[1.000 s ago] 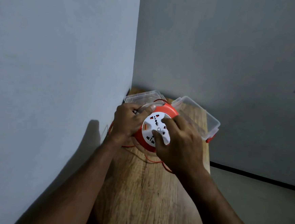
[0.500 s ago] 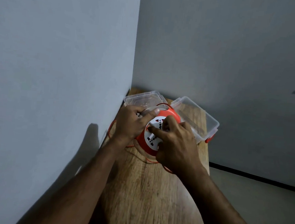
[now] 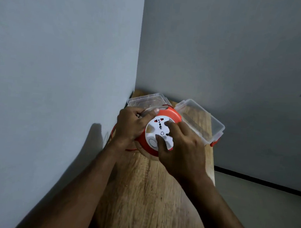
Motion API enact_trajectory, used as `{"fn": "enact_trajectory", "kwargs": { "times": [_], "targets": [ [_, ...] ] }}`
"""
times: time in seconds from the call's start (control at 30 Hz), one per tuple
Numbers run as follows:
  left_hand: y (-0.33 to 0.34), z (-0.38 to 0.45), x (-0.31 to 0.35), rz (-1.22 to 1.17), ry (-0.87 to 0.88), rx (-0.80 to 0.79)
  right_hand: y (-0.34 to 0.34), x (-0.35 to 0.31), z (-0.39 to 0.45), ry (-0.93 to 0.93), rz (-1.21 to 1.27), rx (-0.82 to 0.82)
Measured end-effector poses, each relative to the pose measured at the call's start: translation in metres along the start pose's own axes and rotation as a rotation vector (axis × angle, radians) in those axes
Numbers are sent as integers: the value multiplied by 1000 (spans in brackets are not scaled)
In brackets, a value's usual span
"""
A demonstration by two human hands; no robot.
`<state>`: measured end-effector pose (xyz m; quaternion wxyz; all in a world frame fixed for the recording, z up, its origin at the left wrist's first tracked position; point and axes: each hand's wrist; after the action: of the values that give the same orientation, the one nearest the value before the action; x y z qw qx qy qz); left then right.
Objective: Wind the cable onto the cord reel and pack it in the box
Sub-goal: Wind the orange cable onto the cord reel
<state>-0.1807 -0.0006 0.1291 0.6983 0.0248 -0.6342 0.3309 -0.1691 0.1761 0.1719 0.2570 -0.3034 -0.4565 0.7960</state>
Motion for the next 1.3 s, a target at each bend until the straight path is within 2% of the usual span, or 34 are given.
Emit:
{"fn": "enact_trajectory", "kwargs": {
  "times": [0.07, 0.17, 0.3, 0.63, 0.8, 0.9, 0.97, 1.07, 1.13, 1.23, 1.3],
  "targets": [
    [-3, 2, -1, 16, 11, 4, -3, 7, 0, -143, -56, -99],
    [-2, 2, 0, 22, 39, 6, 1, 14, 3, -215, -218, -312],
    [-2, 1, 1, 38, 59, -4, 6, 17, 7, -203, -262, -350],
    [-7, 1, 1, 85, 101, -17, 21, 13, 13, -83, -14, -182],
    [-6, 0, 1, 36, 53, -5, 27, 5, 15, 159, 181, -85],
    [-3, 1, 1, 33, 53, 16, 24, 1, 17, 244, 248, -85],
    [-4, 2, -1, 8, 34, 20, 18, -4, 13, 191, 157, -80],
    [-8, 6, -3, 11, 25, 20, 4, -4, 8, -74, 19, -7],
    [-9, 8, -3, 25, 42, 3, -1, 3, 8, -212, -90, -113],
    [-6, 5, -3, 33, 63, -12, 1, 13, 12, -253, -223, -321],
    [-4, 3, -3, 10, 71, -20, 2, 18, 14, -287, -245, -396]
  ]
}}
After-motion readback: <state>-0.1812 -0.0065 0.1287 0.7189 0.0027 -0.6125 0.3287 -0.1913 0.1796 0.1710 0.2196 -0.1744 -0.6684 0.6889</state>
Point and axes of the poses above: each hand's wrist, its own z-axis towards the middle knuckle, its own y-axis out of the palm, x = y × z, and after that the axes turned 9 degrees about -x, right-handed
